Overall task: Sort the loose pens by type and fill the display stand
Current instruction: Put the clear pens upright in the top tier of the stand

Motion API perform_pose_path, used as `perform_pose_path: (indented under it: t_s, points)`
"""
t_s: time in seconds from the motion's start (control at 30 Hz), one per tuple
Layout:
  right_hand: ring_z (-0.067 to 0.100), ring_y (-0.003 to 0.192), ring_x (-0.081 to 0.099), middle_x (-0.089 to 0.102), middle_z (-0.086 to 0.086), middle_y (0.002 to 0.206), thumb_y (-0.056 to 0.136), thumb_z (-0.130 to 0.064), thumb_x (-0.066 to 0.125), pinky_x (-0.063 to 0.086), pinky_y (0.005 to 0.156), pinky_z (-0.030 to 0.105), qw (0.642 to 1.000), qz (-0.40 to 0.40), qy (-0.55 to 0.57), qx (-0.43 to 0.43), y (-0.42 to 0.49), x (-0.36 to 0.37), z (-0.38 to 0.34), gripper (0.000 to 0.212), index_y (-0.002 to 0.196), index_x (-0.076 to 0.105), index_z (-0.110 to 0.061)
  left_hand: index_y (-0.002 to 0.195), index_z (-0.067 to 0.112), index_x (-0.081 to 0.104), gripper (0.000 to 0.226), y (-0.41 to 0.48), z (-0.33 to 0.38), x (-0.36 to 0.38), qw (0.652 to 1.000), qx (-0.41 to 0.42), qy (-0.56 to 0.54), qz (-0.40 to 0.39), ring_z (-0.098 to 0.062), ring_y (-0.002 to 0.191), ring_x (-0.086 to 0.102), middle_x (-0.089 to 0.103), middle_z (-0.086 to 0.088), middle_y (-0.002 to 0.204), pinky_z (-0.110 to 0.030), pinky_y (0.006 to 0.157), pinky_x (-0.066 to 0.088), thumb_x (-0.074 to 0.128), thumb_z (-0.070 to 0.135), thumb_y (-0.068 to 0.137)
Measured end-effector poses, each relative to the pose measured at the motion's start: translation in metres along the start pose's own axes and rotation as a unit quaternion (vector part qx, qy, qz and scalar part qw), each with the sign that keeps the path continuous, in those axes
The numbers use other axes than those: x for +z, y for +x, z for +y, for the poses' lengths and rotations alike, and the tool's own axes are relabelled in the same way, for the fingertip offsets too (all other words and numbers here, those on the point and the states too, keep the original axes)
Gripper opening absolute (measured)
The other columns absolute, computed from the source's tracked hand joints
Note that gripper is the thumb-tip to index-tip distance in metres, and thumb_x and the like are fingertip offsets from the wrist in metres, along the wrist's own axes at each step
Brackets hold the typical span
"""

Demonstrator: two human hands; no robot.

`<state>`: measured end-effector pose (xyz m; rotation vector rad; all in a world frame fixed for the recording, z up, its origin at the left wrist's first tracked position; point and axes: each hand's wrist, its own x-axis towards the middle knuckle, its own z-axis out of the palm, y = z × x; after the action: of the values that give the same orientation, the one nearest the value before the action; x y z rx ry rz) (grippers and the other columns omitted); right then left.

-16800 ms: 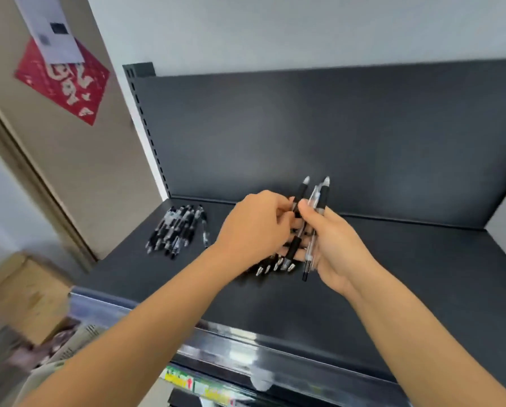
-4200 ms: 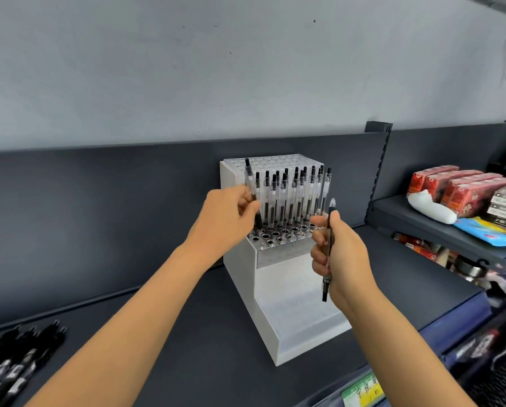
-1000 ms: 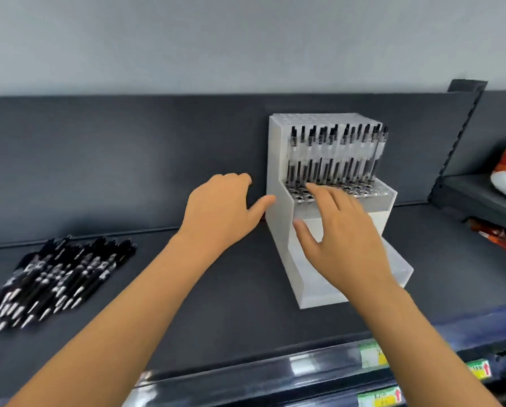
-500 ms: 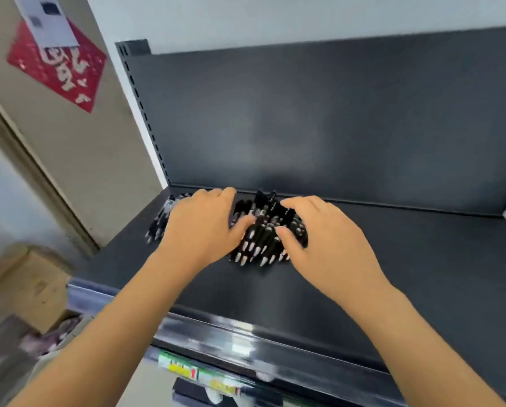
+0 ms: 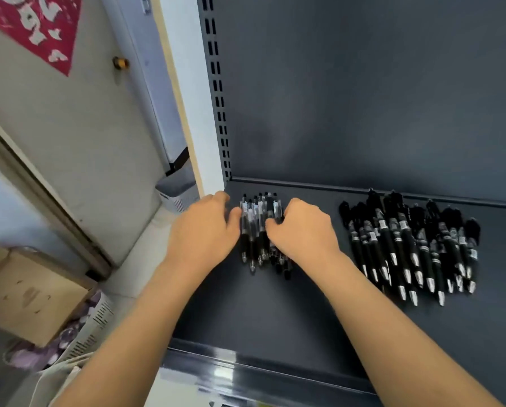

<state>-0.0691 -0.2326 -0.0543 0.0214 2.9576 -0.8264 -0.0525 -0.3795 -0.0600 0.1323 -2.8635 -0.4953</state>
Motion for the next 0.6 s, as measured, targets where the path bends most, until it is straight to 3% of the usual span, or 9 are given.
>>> perform_pose_path:
  t_s: [0.1,0.2,0.43,0.6]
  points:
    - [0.019,0.061,0.052,0.052,0.0,0.065,0.08,-0.034,0.063,0.032,0.044,0.023,0.999,-0.017,-0.006,0.041,0.008,-0.002,-0.003,0.033,0.069,0.041,-0.012,0.127,0.018,0.052,0.038,0.006,-0.004,0.002,1.0,0.01,-0.027,0.005,-0.024,0.106,0.059,0.064,0.001,0.117,-0.039,0.085,0.05,0.045,0.039,0.097]
    - [0.019,0.058,0.056,0.055,0.001,0.065,0.077,-0.032,0.068,0.038,0.045,0.022,0.997,-0.041,-0.023,0.059,0.013,-0.004,-0.004,0.035,0.067,0.04,-0.013,0.126,0.018,0.053,0.038,0.01,-0.003,0.0,0.999,0.019,-0.04,0.01,-0.023,0.104,0.059,0.064,0.002,0.114,-0.04,0.085,0.051,0.049,0.039,0.095]
    - [0.012,0.052,0.041,0.045,0.0,0.06,0.091,-0.034,0.057,0.029,0.042,0.024,0.992,-0.076,-0.087,0.055,0.017,-0.005,-0.004,0.041,0.063,0.038,-0.011,0.131,0.02,0.049,0.039,0.021,0.007,-0.007,0.998,0.043,-0.045,0.032,-0.019,0.108,0.059,0.063,0.006,0.117,-0.031,0.077,0.045,0.047,0.04,0.096]
    - [0.018,0.044,0.052,0.052,0.005,0.062,0.099,-0.031,0.045,0.041,0.043,0.022,0.994,-0.087,-0.021,0.062,0.018,-0.011,0.005,0.039,0.067,0.038,-0.011,0.131,0.02,0.049,0.039,0.029,0.021,-0.013,0.995,0.052,-0.076,0.043,-0.016,0.102,0.059,0.065,0.009,0.108,-0.028,0.071,0.039,0.047,0.038,0.097]
